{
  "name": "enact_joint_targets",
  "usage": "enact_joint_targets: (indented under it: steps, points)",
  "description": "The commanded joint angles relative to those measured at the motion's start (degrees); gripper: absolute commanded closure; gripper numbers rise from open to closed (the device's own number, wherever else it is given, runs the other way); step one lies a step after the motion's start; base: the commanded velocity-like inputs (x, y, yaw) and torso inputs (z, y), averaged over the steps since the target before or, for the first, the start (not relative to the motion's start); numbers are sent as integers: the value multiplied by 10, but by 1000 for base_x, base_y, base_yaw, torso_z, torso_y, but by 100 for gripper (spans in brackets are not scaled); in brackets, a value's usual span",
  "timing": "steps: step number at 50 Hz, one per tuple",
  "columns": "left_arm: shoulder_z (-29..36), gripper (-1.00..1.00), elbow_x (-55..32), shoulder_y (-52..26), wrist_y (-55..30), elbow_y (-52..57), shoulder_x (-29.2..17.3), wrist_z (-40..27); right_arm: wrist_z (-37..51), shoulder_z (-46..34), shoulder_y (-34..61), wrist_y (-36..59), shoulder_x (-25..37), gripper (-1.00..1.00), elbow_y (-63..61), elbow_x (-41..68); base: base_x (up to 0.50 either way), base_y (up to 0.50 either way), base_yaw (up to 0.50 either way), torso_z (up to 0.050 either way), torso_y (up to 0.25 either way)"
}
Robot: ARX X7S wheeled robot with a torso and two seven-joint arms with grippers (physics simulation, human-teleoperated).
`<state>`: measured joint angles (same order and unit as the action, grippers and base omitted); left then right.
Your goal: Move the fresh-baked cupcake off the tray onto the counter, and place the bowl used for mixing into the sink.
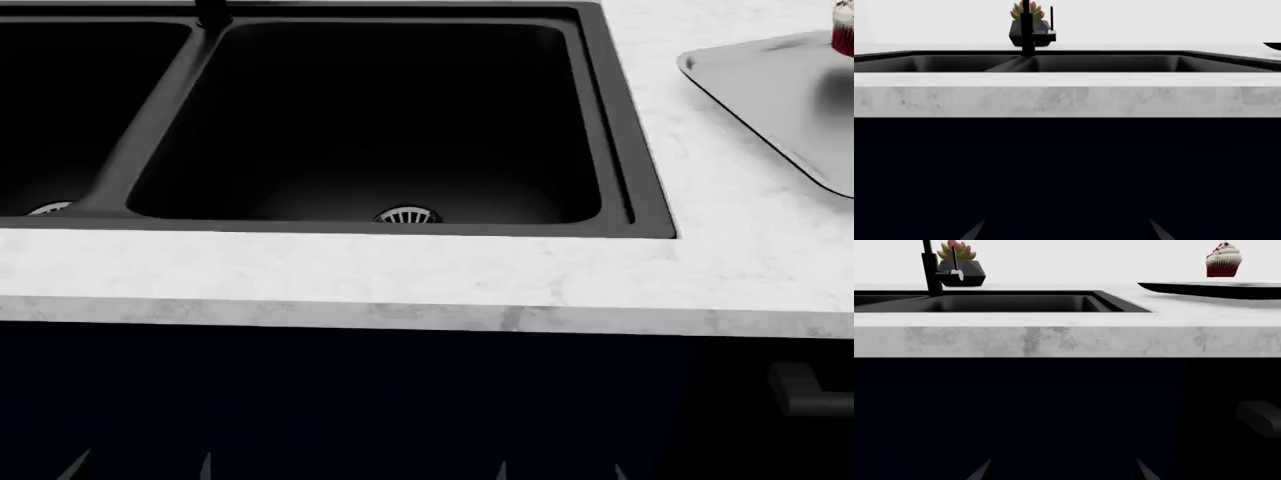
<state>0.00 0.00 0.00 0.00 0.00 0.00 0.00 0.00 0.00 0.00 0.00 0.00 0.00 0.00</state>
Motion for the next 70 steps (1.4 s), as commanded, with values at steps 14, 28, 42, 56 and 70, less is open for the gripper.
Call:
enact_joint_targets:
  steps: [14,28,42,56,70]
  points:
    - [38,-100,0,28,-28,84,-33,-63,44,-36,-25,40,33,-100,-79,17,0,0,0,13,0]
    - [81,-100,36,-22,-189,250,-58,-59,55,-48,-12,150,57,-100,-206,28,0,0,0,49,0]
    - [72,-100,26,-100,-285,299,-65,-70,74,-53,42,203,73,-100,-254,22,0,0,0,49,0]
    - [79,-100,15,-111,-268,269,-72,-76,81,-69,48,206,83,-100,-237,16,0,0,0,50,0]
    - [101,-100,11,-140,-260,259,-71,-83,93,-70,76,205,82,-100,-220,25,0,0,0,32,0]
